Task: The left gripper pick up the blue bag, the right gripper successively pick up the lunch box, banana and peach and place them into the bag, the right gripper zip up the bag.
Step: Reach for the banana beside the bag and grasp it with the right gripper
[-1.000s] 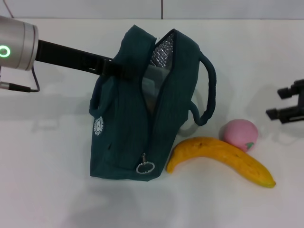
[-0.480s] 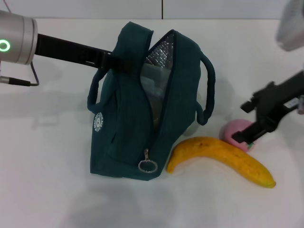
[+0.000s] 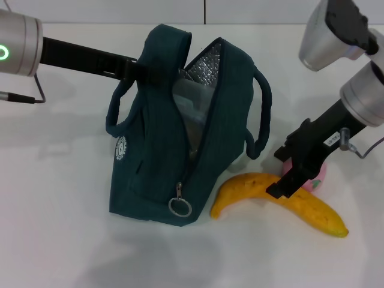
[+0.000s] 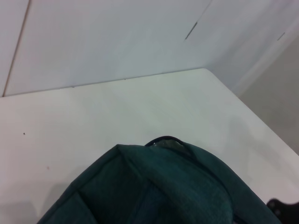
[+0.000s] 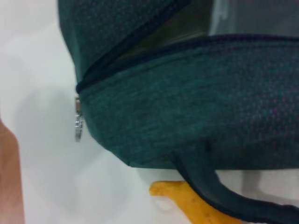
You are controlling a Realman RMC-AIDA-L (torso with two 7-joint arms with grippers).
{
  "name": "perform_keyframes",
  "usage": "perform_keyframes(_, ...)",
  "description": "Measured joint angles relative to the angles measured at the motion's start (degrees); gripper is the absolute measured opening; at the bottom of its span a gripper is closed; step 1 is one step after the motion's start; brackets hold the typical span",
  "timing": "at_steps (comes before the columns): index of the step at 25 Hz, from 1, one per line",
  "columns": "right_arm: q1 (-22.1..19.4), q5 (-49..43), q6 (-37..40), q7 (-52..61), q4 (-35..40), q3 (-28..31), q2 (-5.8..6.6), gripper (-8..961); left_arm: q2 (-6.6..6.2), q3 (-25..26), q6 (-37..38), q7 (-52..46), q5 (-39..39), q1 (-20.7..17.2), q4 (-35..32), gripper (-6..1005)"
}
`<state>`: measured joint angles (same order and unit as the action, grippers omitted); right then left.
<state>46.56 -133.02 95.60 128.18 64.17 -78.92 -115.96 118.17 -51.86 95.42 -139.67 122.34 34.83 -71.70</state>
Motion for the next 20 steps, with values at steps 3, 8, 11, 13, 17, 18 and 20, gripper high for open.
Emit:
perform_keyframes(3,0.97,0.54,-0.19,-0.09,-1.81,-0.92,0.01,873,-0.21,0.0,-0.1,0.01,0.0,0.11,0.1,49)
perform_keyframes(8,1.25,0.31,-1.29,0.27,-2.4,-2.79,0.03,873,-0.36,0.0,-0.11,-0.04,0.0,0.23,0.77,49)
perform_keyframes(11,1.31,-0.15,-2.17,0.44,-2.94,-3.78,0.03,872,-0.39,0.01,-0.11,-0.06,0.0,0.24,1.3,49)
perform_keyframes(13,1.53,-0.18,-2.85,0.44,-3.93,-4.7,0.03,872,-0.45,0.01,-0.12,-0.07,-0.01,0.34,1.63,50)
perform_keyframes(17,1.68,-0.18,-4.82,0.24,-4.75,-7.31,-0.03,872,-0.48,0.0,-0.19,-0.08,0.0,0.36,1.67,50)
perform_keyframes(18,1.66,-0.18,-5.54,0.24,-4.78,-8.29,-0.04,872,-0.48,0.0,-0.19,-0.07,0.0,0.35,1.66,50)
perform_keyframes(20,1.58,-0.18,-6.88,0.24,-4.88,-10.16,-0.05,871,-0.48,0.0,-0.19,-0.08,0.0,0.31,1.67,50)
